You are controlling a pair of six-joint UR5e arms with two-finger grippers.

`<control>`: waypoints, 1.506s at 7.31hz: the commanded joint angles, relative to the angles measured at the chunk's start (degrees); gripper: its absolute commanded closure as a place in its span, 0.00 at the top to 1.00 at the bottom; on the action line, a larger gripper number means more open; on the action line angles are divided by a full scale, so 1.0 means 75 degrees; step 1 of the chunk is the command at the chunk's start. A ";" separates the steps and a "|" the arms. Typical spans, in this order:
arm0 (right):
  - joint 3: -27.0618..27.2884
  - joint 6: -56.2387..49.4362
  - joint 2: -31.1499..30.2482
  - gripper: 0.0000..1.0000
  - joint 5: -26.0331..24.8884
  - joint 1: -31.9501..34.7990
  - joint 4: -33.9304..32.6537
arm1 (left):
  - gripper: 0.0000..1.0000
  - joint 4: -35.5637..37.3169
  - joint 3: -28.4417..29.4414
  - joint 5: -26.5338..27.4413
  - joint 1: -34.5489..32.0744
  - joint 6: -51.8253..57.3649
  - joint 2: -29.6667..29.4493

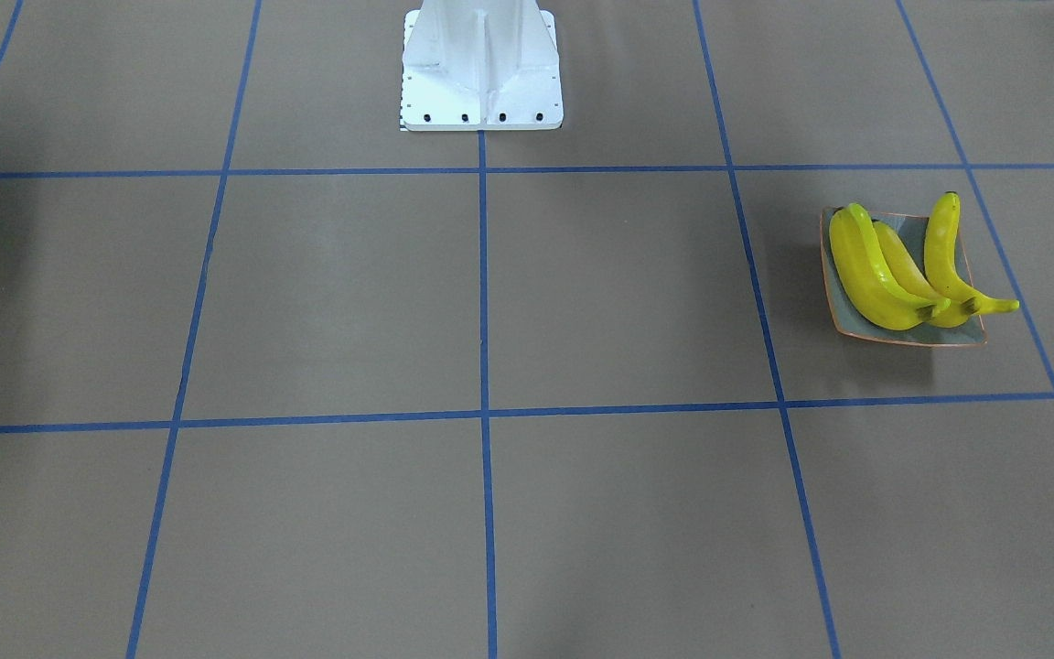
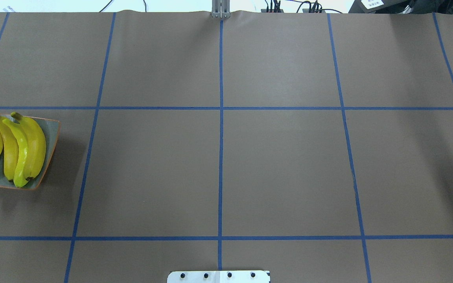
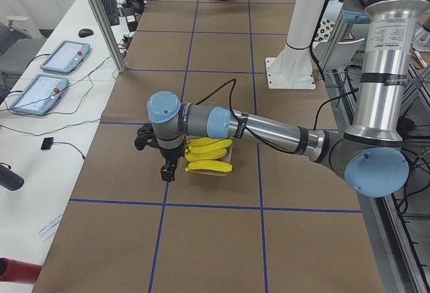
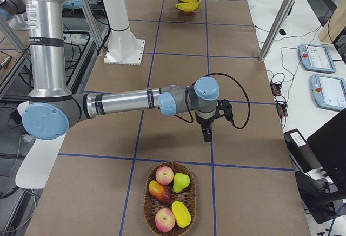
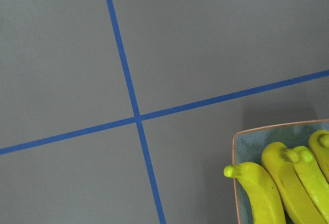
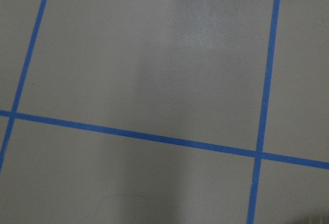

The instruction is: Transfer all bananas from basket to plate

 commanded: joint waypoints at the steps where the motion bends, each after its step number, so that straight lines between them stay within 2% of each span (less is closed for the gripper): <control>1: 0.0118 -0.0099 -0.0070 1.00 -0.0074 -0.0014 -0.0033 | 0.99 0.0001 0.0060 -0.0006 0.0014 -0.0077 0.0094; 9: 0.0271 0.0018 0.0023 1.00 -0.0016 -0.0037 -0.0057 | 0.99 -0.0023 0.0095 -0.0029 0.0272 -0.0885 0.0000; 11: 0.0306 0.0065 0.0443 1.00 -0.0097 -0.0178 -0.0755 | 0.99 -0.0023 0.0083 -0.0029 0.0261 -0.0886 0.0000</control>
